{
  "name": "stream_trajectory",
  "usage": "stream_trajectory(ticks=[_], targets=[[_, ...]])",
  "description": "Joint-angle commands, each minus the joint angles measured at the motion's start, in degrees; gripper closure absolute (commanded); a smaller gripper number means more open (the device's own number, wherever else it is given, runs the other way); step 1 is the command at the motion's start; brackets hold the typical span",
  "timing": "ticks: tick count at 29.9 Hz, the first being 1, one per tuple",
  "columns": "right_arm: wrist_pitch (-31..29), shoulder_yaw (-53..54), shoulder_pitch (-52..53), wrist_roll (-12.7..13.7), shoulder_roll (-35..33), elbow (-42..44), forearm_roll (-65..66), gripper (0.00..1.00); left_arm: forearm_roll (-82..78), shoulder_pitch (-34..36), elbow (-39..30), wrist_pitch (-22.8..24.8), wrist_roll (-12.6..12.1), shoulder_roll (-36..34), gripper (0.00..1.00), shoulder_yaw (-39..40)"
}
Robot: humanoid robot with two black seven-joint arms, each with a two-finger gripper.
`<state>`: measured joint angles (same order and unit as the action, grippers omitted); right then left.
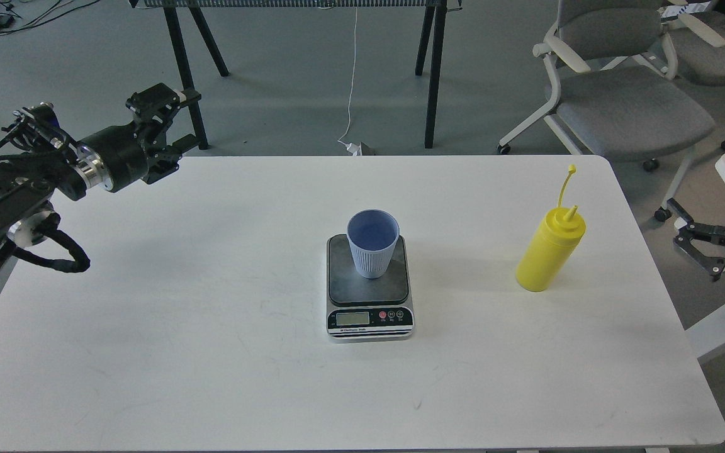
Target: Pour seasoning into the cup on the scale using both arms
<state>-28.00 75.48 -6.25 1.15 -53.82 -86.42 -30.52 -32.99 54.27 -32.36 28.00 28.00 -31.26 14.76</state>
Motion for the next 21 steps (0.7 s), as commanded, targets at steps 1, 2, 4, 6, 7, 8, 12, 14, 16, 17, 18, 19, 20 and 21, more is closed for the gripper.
stream_trajectory(ticks=[1,2,4,6,7,8,12,14,16,17,18,19,20,21], targets=[[0.00,-3.91,6.93,0.00,-0.14,0.98,1.34,0.01,0.03,0.48,-0.07,0.00,0.00,0.23,0.05,0.09],[0.00,-6.19,9.47,0.00,-0.14,1.77,1.43,0.01,0.03,1.00,-0.07,0.00,0.00,0.58,0.05,0.00],[0.00,-11.02,14.65,-0.09,-0.06,3.18,1.43,0.01,0.03,1.80,-0.07,0.00,0.00,1.72,0.05,-0.09],[0.00,-15.34,19.14,-0.09,0.03,4.32,1.43,0.01,0.12,2.15,-0.07,0.00,0.00,1.99,0.05,-0.09],[0.00,-16.92,20.73,-0.09,0.21,5.02,1.35,0.01,0.12,2.33,-0.07,0.00,0.00,1.99,0.05,-0.17],[0.00,-18.33,22.40,-0.09,0.38,5.81,1.34,0.01,0.12,2.42,-0.07,0.00,0.00,1.90,0.05,-0.09],[0.00,-23.25,28.29,-0.09,0.56,8.98,1.43,0.01,0.12,2.42,-0.07,0.00,0.00,1.81,0.05,0.00],[0.00,-26.15,31.45,-0.09,1.08,11.26,1.43,0.01,0.21,2.42,-0.16,0.00,0.00,1.99,0.05,0.09],[0.00,-29.32,34.79,-0.09,2.75,14.07,1.43,0.01,0.21,2.42,-0.16,0.00,0.00,2.17,0.05,0.26],[0.00,-30.99,36.55,-0.09,3.98,15.91,1.43,0.01,0.29,2.33,-0.16,0.00,0.00,2.34,0.05,0.27],[0.00,-32.39,37.96,-0.09,5.12,17.41,1.52,0.01,0.29,2.33,-0.16,0.00,0.00,2.52,0.05,0.35],[0.00,-33.71,39.28,-0.09,6.17,18.73,1.61,0.01,0.29,2.33,-0.16,0.00,0.00,2.78,0.05,0.61],[0.00,-35.21,40.68,-0.09,7.23,20.22,1.61,0.01,0.29,2.33,-0.16,0.00,0.00,2.87,0.05,0.97],[0.00,-36.70,42.26,-0.09,8.20,21.71,1.87,0.01,0.29,2.33,-0.16,0.00,0.00,2.96,0.05,1.32]])
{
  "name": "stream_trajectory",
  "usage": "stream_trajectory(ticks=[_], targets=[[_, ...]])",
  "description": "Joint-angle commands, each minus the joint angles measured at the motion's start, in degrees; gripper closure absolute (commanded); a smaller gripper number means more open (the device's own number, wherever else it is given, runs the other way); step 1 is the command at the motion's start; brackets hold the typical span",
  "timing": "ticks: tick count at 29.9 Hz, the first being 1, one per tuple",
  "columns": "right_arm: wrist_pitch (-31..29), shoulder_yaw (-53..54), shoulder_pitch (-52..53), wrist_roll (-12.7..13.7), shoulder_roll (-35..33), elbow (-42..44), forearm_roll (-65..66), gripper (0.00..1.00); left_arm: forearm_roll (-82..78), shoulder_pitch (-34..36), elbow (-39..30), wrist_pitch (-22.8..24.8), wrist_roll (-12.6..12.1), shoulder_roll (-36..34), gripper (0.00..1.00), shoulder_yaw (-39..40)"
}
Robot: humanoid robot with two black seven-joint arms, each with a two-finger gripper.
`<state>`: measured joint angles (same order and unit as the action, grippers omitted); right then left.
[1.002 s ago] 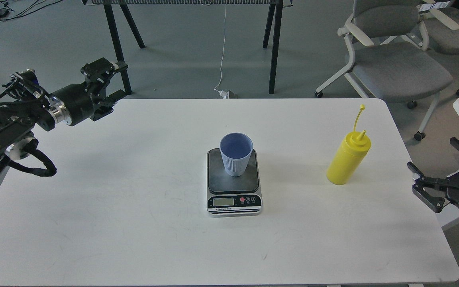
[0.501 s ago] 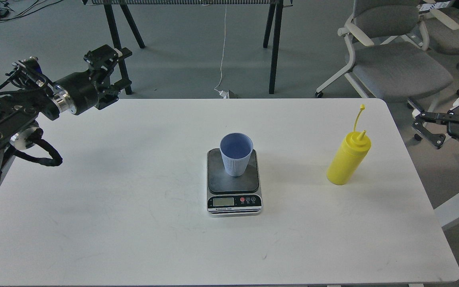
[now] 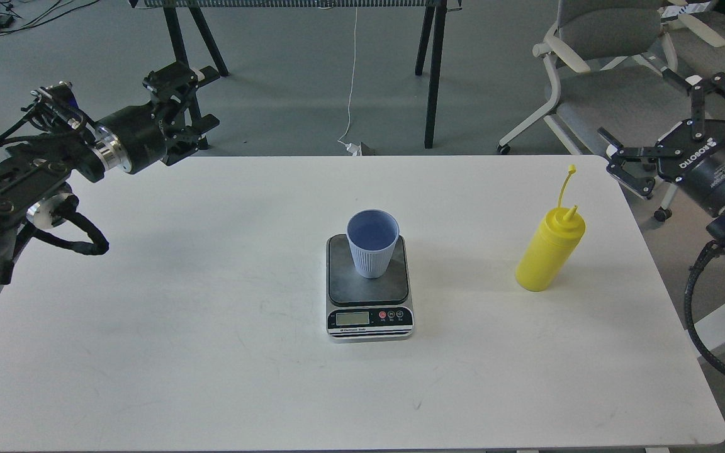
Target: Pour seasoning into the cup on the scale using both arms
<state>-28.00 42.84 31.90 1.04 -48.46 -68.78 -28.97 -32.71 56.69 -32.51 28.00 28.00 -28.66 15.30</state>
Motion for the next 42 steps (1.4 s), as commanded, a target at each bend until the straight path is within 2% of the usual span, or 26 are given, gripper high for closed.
stream_trajectory(ticks=[1,7,20,24,26,42], targets=[[0.00,-5.22,5.44,0.01,3.54,5.14,0.58,0.01,0.01,-0.09,-0.01,0.00,0.00,0.36,0.05,0.96],[0.00,-9.18,11.16,0.01,8.02,9.63,1.11,0.01,0.01,0.26,-0.01,0.00,0.00,0.36,0.05,1.14],[0.00,-11.56,13.72,0.01,14.27,15.17,1.20,0.01,-0.16,2.81,0.17,0.00,0.00,0.36,0.05,0.88],[0.00,-11.64,15.12,0.01,14.88,15.26,1.20,0.01,-0.16,2.64,0.17,0.00,0.00,0.27,0.05,0.70],[0.00,-11.73,15.48,0.01,15.41,15.26,1.20,0.01,-0.16,2.55,0.17,0.00,0.00,0.45,0.01,0.70],[0.00,-11.91,15.57,0.01,15.76,15.44,1.20,0.01,-0.34,2.72,0.17,0.00,0.00,0.97,0.01,0.61]])
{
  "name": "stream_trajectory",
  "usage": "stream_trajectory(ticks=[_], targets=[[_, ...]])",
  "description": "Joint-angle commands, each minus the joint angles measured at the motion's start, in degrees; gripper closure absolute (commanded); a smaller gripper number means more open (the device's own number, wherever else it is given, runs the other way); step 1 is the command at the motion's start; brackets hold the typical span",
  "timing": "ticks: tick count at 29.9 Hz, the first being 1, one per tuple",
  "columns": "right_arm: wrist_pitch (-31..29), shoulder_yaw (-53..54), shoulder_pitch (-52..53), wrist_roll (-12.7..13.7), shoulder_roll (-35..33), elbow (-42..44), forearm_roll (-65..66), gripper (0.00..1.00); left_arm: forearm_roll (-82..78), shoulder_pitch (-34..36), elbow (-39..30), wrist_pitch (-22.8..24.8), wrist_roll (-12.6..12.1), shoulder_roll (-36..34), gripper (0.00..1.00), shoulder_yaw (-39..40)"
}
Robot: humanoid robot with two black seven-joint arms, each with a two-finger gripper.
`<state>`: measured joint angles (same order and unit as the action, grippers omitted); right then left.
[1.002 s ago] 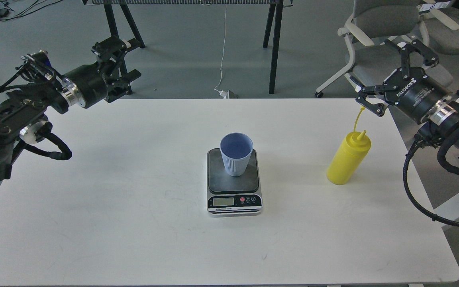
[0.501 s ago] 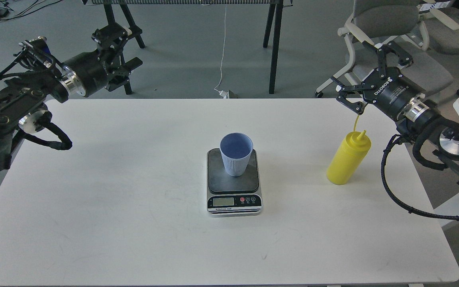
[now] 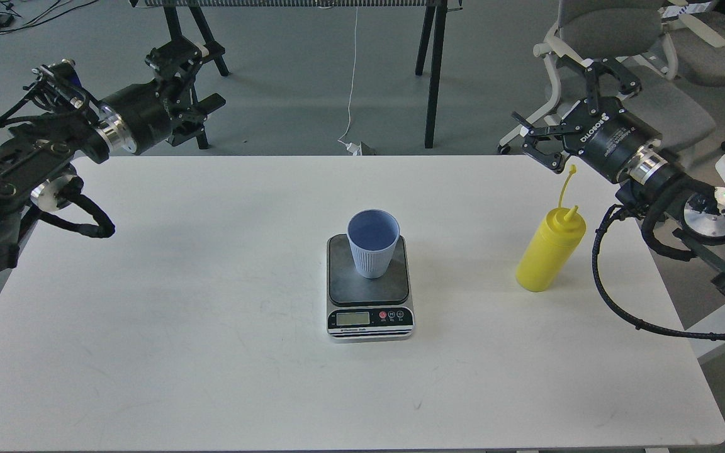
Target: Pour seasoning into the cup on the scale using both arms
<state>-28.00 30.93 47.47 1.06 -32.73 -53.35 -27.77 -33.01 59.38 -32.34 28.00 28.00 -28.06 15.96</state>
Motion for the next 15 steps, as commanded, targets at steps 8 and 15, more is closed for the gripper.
stream_trajectory(ticks=[8,15], targets=[[0.00,-0.08,0.00,0.00,1.44,1.58,0.09,0.01,0.14,-0.14,0.00,0.00,0.00,0.03,0.01,-0.05],[0.00,-0.08,-0.09,0.00,1.35,1.67,0.09,0.01,0.23,-0.58,0.00,0.00,0.00,-0.15,0.01,0.12]])
